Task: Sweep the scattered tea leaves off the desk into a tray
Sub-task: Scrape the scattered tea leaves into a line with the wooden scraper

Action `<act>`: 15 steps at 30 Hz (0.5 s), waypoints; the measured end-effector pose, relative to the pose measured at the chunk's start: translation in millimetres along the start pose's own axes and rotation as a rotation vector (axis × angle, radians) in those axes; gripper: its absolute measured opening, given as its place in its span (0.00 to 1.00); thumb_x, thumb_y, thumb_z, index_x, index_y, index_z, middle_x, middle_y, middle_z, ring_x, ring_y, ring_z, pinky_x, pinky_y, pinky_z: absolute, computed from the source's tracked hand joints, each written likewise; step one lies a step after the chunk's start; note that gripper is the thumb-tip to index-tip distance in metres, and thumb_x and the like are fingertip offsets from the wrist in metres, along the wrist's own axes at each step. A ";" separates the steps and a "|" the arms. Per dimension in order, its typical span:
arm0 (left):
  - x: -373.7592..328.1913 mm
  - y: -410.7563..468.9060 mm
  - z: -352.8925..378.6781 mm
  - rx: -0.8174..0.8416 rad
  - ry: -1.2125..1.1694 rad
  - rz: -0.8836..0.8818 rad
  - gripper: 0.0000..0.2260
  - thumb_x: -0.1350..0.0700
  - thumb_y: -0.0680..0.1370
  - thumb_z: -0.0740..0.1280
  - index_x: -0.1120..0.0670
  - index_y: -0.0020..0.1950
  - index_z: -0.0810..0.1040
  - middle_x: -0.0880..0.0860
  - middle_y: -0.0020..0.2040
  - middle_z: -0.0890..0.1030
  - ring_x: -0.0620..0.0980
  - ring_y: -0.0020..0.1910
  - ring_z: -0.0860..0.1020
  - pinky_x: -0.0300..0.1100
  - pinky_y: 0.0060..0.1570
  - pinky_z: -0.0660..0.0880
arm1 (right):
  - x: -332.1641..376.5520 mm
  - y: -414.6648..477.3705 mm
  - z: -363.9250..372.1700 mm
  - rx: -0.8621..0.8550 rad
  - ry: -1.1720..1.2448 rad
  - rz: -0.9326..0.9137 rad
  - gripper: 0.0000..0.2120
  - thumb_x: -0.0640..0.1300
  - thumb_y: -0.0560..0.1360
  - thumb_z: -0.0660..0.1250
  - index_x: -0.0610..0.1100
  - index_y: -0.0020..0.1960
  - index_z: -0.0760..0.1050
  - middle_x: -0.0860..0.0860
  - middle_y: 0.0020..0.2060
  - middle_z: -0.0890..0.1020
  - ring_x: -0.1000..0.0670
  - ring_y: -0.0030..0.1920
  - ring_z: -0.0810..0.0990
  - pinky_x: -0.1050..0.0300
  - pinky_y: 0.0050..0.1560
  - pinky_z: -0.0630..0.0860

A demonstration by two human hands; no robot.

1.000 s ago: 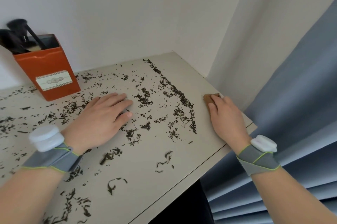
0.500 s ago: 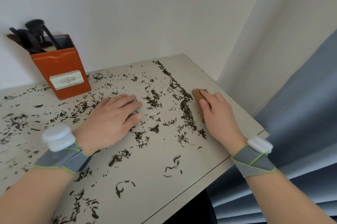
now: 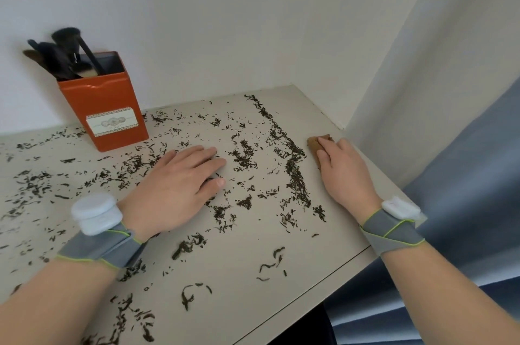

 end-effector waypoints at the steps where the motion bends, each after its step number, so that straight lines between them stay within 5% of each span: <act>1: -0.5 -1.1 0.4 0.001 -0.002 -0.003 0.28 0.35 0.83 0.45 0.40 0.82 0.57 0.42 0.84 0.54 0.45 0.83 0.48 0.54 0.81 0.47 | 5.8 -2.3 1.2 0.007 0.004 -0.020 0.19 0.50 0.85 0.55 0.48 0.73 0.72 0.49 0.48 0.70 0.42 0.49 0.74 0.53 0.46 0.67; 15: 1.3 -0.9 2.7 -0.008 -0.011 -0.004 0.28 0.34 0.83 0.44 0.39 0.82 0.57 0.41 0.84 0.54 0.43 0.83 0.47 0.54 0.81 0.46 | 31.8 -3.9 -4.7 -0.009 0.201 -0.091 0.19 0.51 0.85 0.56 0.52 0.74 0.71 0.54 0.47 0.70 0.51 0.47 0.71 0.57 0.47 0.62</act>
Point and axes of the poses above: each hand's wrist, its own y-axis towards the middle knuckle, its own z-axis out of the palm, x = y × z, the point moved 1 cm from there along y, towards the middle knuckle
